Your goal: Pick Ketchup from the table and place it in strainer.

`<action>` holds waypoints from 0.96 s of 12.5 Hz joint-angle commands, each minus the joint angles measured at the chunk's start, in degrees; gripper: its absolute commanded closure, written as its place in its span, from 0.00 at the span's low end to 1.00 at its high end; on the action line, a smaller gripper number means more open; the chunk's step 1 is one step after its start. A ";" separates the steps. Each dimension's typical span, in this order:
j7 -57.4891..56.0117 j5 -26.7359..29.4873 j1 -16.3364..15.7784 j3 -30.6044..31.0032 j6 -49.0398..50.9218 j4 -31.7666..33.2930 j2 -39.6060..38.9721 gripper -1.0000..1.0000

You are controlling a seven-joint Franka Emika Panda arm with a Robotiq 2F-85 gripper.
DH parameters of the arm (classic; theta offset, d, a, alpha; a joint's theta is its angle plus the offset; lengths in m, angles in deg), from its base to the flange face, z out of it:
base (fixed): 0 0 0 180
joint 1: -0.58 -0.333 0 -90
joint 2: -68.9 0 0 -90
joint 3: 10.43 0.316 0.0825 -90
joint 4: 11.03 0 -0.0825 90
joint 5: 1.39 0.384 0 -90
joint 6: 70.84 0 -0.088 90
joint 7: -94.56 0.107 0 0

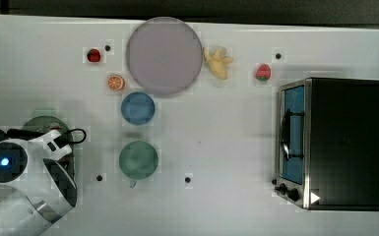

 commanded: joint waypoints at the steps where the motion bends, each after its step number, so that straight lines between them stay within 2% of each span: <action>1: 3.47 1.20 3.53 1.30 1.37 -1.47 8.78 0.00; 4: 3.46 1.20 8.42 -1.44 8.04 -2.15 16.49 0.00; 7: 2.43 1.20 12.07 -8.51 17.22 -3.04 24.66 0.00; 12: -0.42 1.20 13.07 -22.71 35.07 -7.91 35.07 0.00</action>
